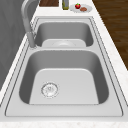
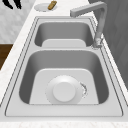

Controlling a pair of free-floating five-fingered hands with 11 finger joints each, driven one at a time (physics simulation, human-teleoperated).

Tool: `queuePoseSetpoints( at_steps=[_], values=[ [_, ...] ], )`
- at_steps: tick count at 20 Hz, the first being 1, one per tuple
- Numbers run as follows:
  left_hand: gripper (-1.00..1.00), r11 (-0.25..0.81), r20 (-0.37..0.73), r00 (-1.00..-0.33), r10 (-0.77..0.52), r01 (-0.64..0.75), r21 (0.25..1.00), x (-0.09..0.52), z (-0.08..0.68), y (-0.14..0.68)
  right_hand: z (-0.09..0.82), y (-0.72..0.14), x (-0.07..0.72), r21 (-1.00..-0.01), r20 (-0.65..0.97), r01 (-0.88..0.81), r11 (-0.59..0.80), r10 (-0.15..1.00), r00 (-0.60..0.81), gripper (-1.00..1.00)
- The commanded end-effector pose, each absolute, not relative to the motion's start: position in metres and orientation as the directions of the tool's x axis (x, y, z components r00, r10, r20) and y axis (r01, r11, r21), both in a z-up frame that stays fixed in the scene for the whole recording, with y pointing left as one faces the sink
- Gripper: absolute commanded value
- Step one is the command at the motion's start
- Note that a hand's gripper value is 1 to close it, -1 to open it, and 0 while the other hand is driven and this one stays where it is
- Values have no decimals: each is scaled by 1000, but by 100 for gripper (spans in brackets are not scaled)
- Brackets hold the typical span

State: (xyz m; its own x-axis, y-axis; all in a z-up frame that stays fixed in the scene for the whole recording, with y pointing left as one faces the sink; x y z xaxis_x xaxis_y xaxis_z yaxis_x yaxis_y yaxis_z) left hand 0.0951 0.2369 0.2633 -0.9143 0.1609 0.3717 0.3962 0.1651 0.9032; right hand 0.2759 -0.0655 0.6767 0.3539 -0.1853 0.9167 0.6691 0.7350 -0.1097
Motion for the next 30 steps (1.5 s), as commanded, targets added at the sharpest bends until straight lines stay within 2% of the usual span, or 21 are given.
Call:
queuePoseSetpoints(
  at_steps=[1,2,3,11,19,30],
  values=[
    [0,165,372,-914,161,396,903,95,263,237,674,-66,281,-62,917,753,655,-261,302,-100],
    [0,165,372,-914,161,396,903,95,263,237,674,-65,282,-61,917,757,651,-263,300,-100],
    [0,165,372,-914,161,396,903,95,263,237,674,-65,283,-61,917,759,648,-265,299,100],
    [0,165,372,-914,161,396,903,95,263,237,674,-32,283,-58,917,848,527,-308,254,100],
    [0,165,372,-914,161,396,903,95,263,237,665,-19,275,-92,966,901,423,-181,184,100],
    [0,165,372,-914,161,396,903,95,263,237,651,-31,218,-155,976,887,435,-73,206,100]
  ],
)
